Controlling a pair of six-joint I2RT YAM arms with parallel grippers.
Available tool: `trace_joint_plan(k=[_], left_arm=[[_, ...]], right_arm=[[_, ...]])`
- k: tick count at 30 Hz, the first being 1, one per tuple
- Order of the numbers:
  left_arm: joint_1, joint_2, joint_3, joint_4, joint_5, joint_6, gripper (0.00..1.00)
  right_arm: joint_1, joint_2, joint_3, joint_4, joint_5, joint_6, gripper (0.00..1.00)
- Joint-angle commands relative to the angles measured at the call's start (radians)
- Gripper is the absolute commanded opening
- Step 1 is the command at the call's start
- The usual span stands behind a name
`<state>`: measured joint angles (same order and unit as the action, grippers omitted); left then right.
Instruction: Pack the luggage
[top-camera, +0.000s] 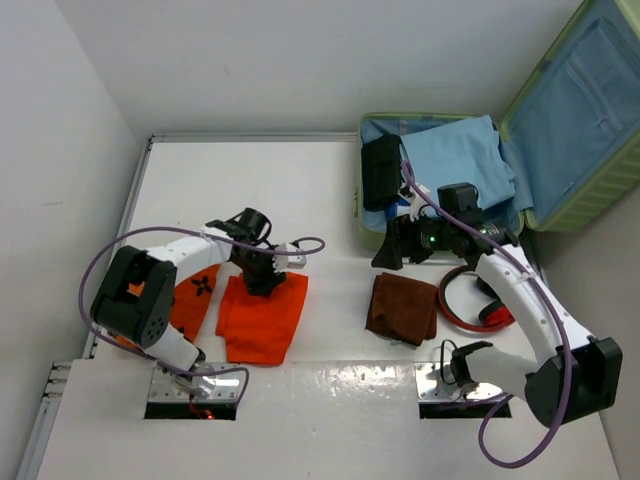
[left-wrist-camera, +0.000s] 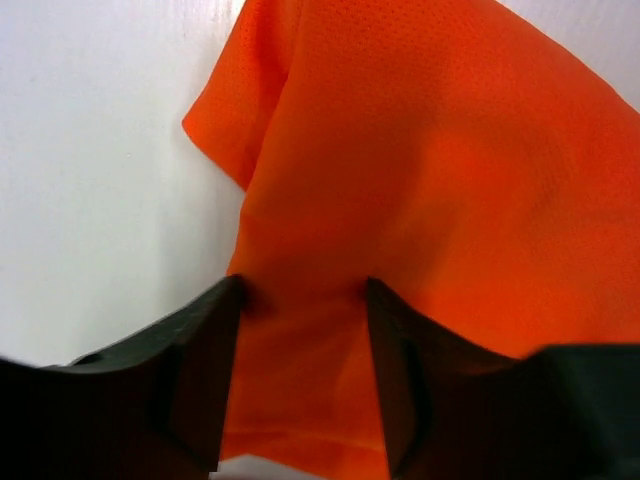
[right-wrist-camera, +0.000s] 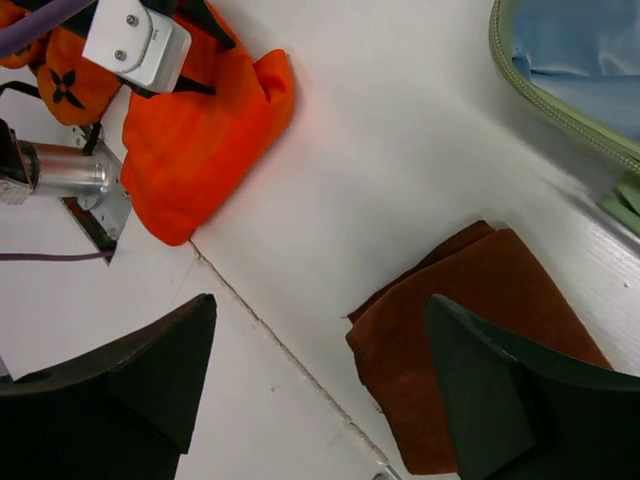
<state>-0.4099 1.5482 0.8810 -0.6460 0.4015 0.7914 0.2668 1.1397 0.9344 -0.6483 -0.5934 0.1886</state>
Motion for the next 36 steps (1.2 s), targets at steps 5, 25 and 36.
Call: trace_joint_plan(k=[5,25,36], left_arm=[[0.022,0.068,0.025,0.169,0.091,-0.017,0.0],[0.212,-0.075,0.064,0.48,0.136,-0.521,0.58],[0.31,-0.185,0.033,0.365,0.111,-0.672,0.61]], right_arm=[[0.009,0.055,-0.046,0.205,0.013,0.201,0.83],[0.267,0.63,0.213,0.492,0.158,0.573,0.96],[0.388,0.788,0.233,0.412,0.26,0.773,1.0]])
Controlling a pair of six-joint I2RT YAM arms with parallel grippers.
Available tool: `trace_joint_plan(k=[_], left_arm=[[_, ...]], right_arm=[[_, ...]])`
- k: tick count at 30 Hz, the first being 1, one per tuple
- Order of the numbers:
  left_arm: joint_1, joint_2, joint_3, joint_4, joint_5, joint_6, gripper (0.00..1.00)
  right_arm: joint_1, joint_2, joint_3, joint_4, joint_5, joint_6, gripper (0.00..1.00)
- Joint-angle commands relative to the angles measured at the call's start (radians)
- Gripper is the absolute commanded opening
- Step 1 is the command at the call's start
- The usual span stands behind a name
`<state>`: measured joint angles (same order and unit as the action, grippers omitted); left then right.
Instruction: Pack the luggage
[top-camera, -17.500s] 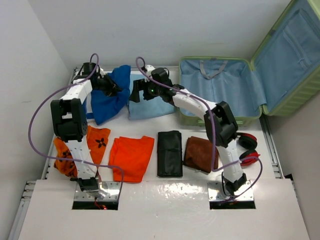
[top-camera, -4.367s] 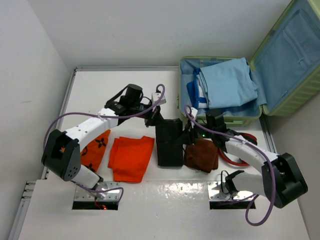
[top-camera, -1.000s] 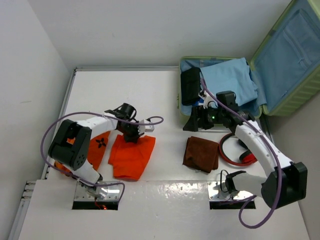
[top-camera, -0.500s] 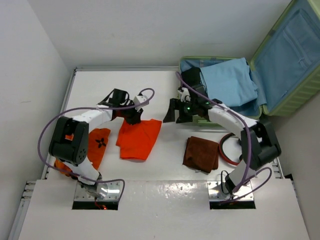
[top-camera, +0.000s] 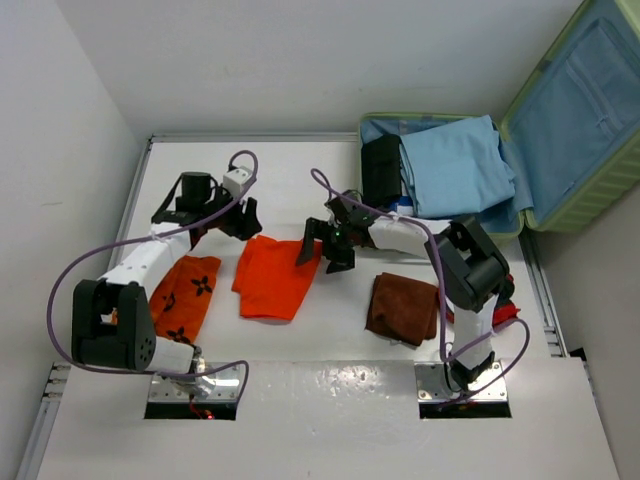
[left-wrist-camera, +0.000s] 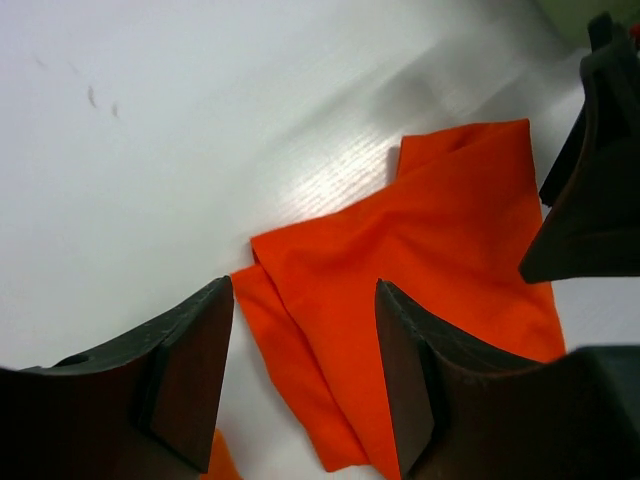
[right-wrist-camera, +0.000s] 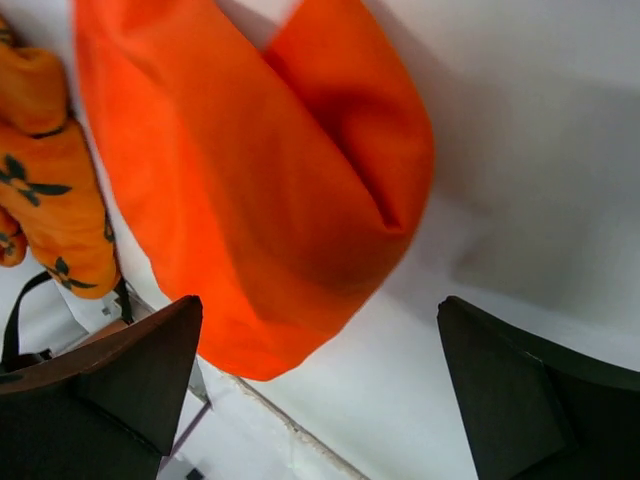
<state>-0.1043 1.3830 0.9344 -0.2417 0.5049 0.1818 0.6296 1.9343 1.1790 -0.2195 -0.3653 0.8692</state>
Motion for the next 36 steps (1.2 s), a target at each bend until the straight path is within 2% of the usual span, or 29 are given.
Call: trace_joint_plan(k=[1,7,16,18,19,22,23,24,25,30,35,36], left_arm=[[0.005,-0.019,-0.02,-0.039,0.007,-0.083,0.61],[0.014,0.088,-0.051,-0.062,0.027,-0.131,0.59],[0.014,0.294,-0.051,-0.062,0.067,-0.211,0.55],[0.014,0.303,-0.051,-0.062,0.078,-0.22,0.55],[0.014,0.313,-0.051,-0.071,0.078,-0.22,0.55],[0.028,0.278,-0.031,-0.071,0.06,-0.202,0.55],[0.044,0.265,-0.031,-0.071,0.06,-0.202,0.55],[0.063,0.249,-0.031,-0.08,0.06,-0.191,0.55],[0.063,0.232,-0.031,-0.08,0.06,-0.191,0.55],[0.101,0.13,-0.031,-0.071,0.049,-0.162,0.55],[0.101,0.097,-0.022,-0.042,0.049,-0.162,0.55],[0.101,0.097,-0.022,-0.033,0.049,-0.172,0.55]], right_arm=[[0.031,-0.006,-0.024,-0.018,0.043,0.121,1.0],[0.067,0.018,-0.096,0.139,-0.006,0.188,1.0],[0.123,0.178,0.096,0.192,0.006,0.151,1.0],[0.13,0.201,0.1,0.242,0.019,0.142,0.89],[0.142,0.206,0.093,0.293,0.02,0.09,0.73],[0.142,0.186,0.114,0.272,0.019,-0.02,0.41],[0.137,0.177,0.116,0.253,0.02,-0.045,0.15],[0.133,0.163,0.12,0.241,0.029,-0.065,0.06],[0.121,0.144,0.131,0.223,0.043,-0.152,0.0],[0.044,-0.108,0.159,0.071,-0.014,-0.361,0.0],[-0.131,-0.285,0.237,-0.073,-0.187,-0.461,0.0],[-0.204,-0.293,0.248,-0.096,-0.255,-0.469,0.0]])
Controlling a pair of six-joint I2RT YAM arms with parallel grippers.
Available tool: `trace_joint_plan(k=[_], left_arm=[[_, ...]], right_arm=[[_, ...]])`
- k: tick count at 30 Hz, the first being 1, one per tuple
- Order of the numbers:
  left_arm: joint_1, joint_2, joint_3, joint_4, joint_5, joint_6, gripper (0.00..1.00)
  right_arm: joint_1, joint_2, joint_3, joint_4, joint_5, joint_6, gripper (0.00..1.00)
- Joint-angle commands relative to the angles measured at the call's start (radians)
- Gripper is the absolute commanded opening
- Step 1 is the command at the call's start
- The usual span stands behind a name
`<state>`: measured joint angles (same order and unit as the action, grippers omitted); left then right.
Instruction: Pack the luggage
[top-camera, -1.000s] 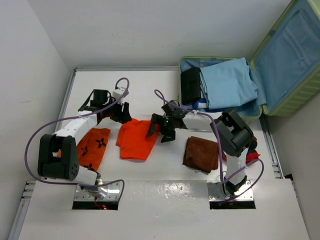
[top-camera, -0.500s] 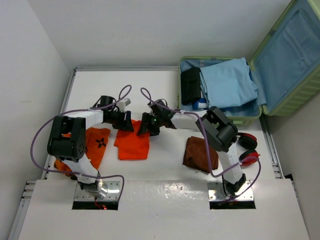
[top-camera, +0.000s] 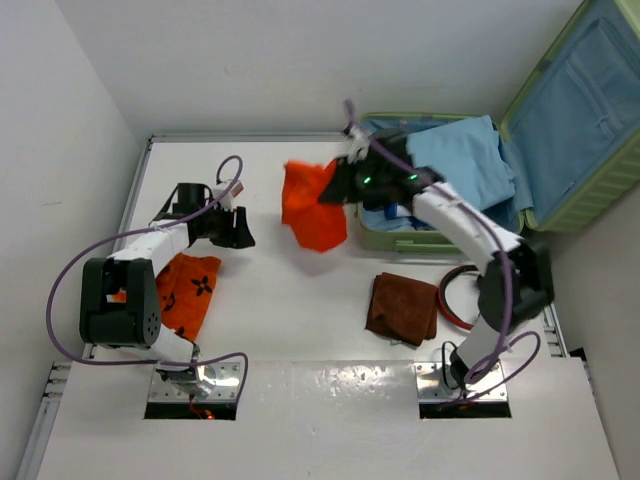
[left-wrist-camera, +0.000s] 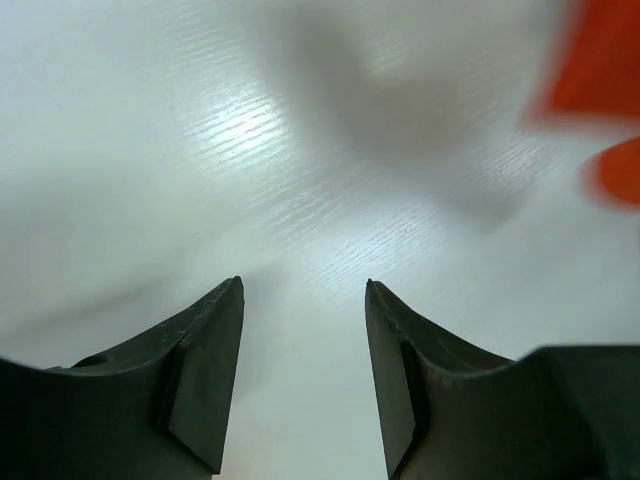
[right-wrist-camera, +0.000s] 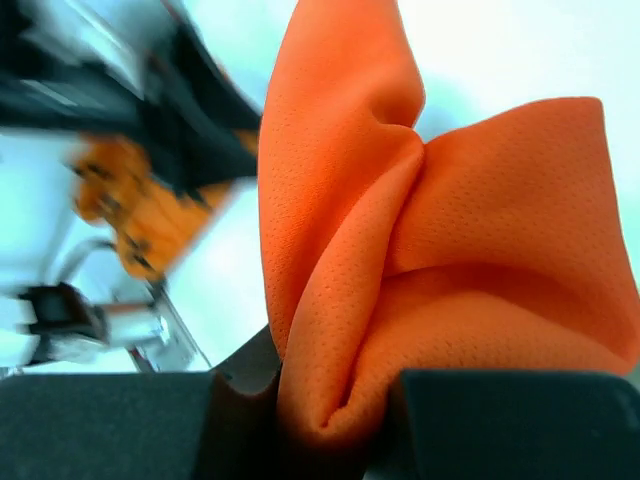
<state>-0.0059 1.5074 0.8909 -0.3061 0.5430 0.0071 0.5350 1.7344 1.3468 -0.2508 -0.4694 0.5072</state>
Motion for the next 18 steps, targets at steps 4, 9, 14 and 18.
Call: trace_joint_plan(k=[4,9,14,18], left_arm=[[0.003,-0.018,0.042,0.032,0.011,-0.019,0.55],[0.003,-0.018,0.042,0.032,0.002,-0.019,0.55],[0.003,-0.018,0.042,0.032,-0.008,-0.01,0.55],[0.003,-0.018,0.042,0.032,-0.008,-0.001,0.55]], right_arm=[[-0.253,-0.09,0.118,-0.211,-0.28,-0.185,0.0],[-0.43,0.072,0.192,-0.424,-0.354,-0.3,0.0],[-0.526,0.21,0.213,-0.545,-0.295,-0.499,0.0],[-0.561,0.264,0.209,-0.601,-0.172,-0.644,0.0]])
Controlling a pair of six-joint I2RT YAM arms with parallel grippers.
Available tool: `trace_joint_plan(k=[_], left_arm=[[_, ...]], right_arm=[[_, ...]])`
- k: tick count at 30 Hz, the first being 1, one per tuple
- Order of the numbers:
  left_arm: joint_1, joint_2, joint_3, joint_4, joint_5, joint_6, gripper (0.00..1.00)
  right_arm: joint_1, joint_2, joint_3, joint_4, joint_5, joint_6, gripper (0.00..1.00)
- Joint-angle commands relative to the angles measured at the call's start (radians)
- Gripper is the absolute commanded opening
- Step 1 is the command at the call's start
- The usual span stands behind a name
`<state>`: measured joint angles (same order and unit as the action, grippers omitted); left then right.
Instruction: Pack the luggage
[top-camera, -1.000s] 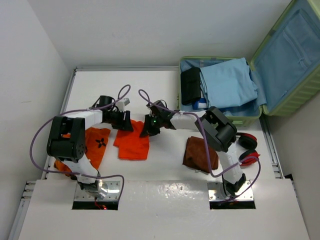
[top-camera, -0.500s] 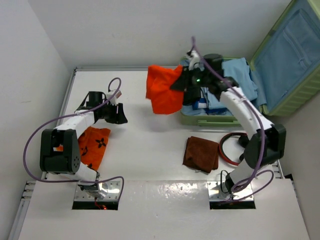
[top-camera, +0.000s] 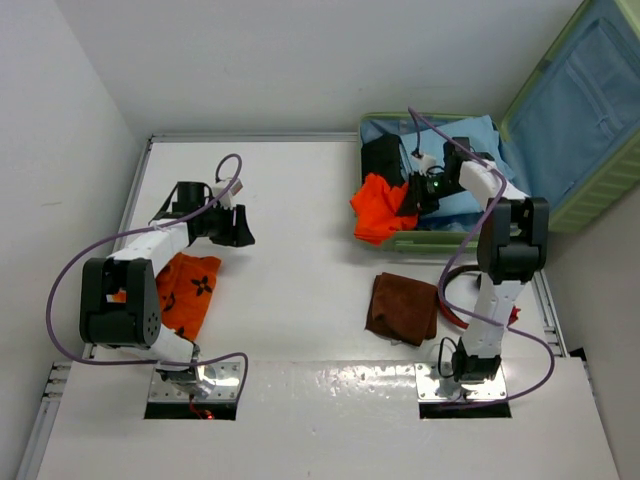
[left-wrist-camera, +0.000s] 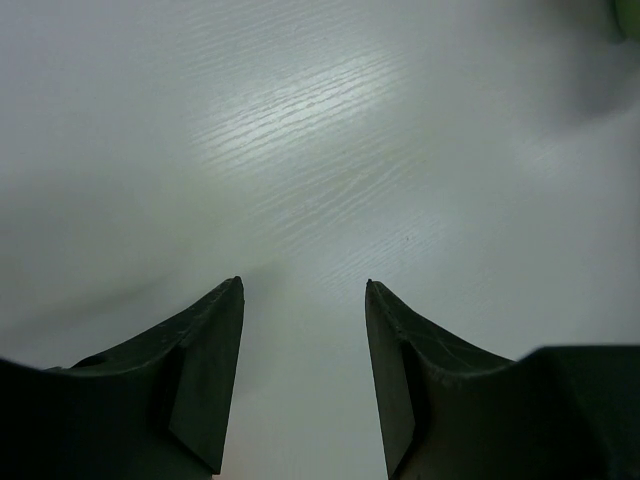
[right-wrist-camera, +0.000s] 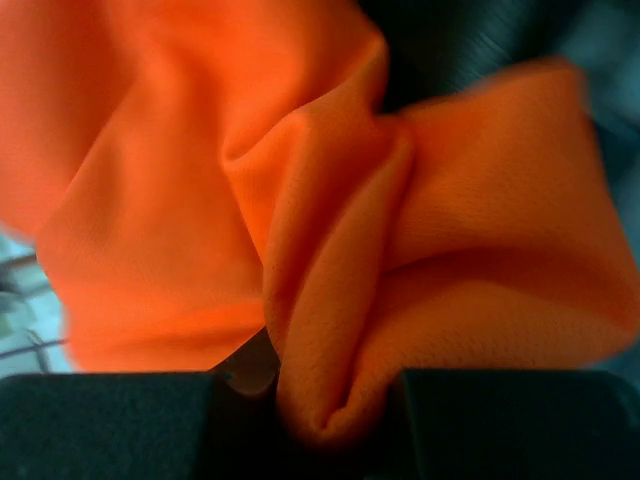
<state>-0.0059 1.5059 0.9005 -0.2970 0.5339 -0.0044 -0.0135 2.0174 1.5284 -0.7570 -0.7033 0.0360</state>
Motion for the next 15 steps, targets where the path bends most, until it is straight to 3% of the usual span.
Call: trace_joint_plan(k=[1,8,15], left_arm=[[0.003,-0.016,0.032,0.022,0.001,0.011,0.55],[0.003,0.007,0.043,0.022,0.001,0.02,0.55],[0.003,0.025,0.043,0.032,-0.028,0.011,0.56]], right_arm=[[-0.016,-0.019,0.023,-0.081,0.095,-0.189,0.0],[-0.031,-0.012,0.026,0.01,0.232,-0.147,0.0],[-0.006,-0.055,0.019,0.217,0.408,-0.093,0.0]])
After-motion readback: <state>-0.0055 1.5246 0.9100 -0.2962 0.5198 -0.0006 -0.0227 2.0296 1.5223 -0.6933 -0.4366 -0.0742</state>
